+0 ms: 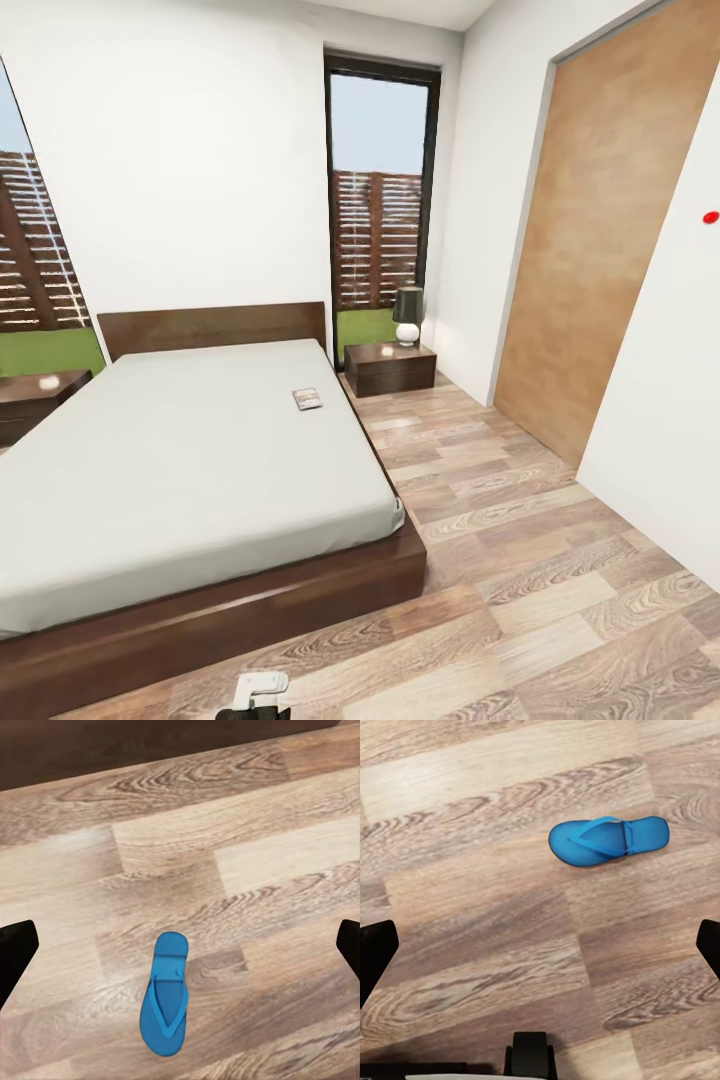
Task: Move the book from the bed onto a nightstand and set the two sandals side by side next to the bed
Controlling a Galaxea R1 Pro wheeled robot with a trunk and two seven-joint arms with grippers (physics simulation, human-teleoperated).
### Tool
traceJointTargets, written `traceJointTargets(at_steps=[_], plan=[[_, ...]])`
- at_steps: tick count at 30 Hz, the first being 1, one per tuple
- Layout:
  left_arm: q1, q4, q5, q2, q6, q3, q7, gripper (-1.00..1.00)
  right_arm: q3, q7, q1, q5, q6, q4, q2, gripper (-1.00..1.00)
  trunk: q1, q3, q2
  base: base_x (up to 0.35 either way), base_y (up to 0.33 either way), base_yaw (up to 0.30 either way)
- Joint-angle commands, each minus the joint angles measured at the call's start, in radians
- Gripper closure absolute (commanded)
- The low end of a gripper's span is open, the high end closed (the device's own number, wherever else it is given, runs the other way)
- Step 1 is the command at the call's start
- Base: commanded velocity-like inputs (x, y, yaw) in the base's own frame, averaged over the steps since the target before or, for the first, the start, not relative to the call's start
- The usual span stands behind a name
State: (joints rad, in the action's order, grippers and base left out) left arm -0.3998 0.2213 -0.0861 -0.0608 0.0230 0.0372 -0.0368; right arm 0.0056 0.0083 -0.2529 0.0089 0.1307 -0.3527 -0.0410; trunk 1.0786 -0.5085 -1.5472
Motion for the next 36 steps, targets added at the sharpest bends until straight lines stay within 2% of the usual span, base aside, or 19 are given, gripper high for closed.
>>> traceJointTargets(at_steps=[1,15,24,28,32,36], plan=[[-0.001,0.001,-0.009,0.001,0.002,0.004,-0.002,-1.00,0.001,0.001,0.000,0.001,0.006,-0.002,0.000,-1.00,0.004,-0.004,-0.008,0.000,0.000,0.000],[-0.002,0.004,-0.010,0.008,-0.008,0.003,-0.002,-1.00,0.000,0.000,-0.003,0.002,0.011,-0.009,0.005,-1.00,0.058,-0.048,-0.106,0.000,0.000,0.000],[-0.002,0.006,-0.010,0.012,-0.010,0.002,-0.002,-1.00,0.002,0.002,-0.104,0.005,0.022,-0.064,0.025,-1.00,0.092,-0.076,-0.169,0.000,0.000,0.000],[-0.002,0.005,-0.011,0.012,-0.010,0.002,-0.002,-1.00,0.004,0.002,-0.147,0.005,0.083,-0.209,0.030,-1.00,0.107,-0.089,-0.197,0.000,0.000,0.000],[-0.002,0.005,-0.010,0.012,-0.011,0.002,-0.002,-1.00,0.013,0.002,-0.164,0.004,0.224,-0.434,0.042,-1.00,0.123,-0.101,-0.225,0.000,0.000,0.000],[-0.002,0.004,-0.010,0.012,-0.011,0.002,-0.002,-1.00,0.039,0.002,-0.171,0.004,0.342,-0.635,0.055,-1.00,0.138,-0.114,-0.253,0.000,0.000,0.000]])
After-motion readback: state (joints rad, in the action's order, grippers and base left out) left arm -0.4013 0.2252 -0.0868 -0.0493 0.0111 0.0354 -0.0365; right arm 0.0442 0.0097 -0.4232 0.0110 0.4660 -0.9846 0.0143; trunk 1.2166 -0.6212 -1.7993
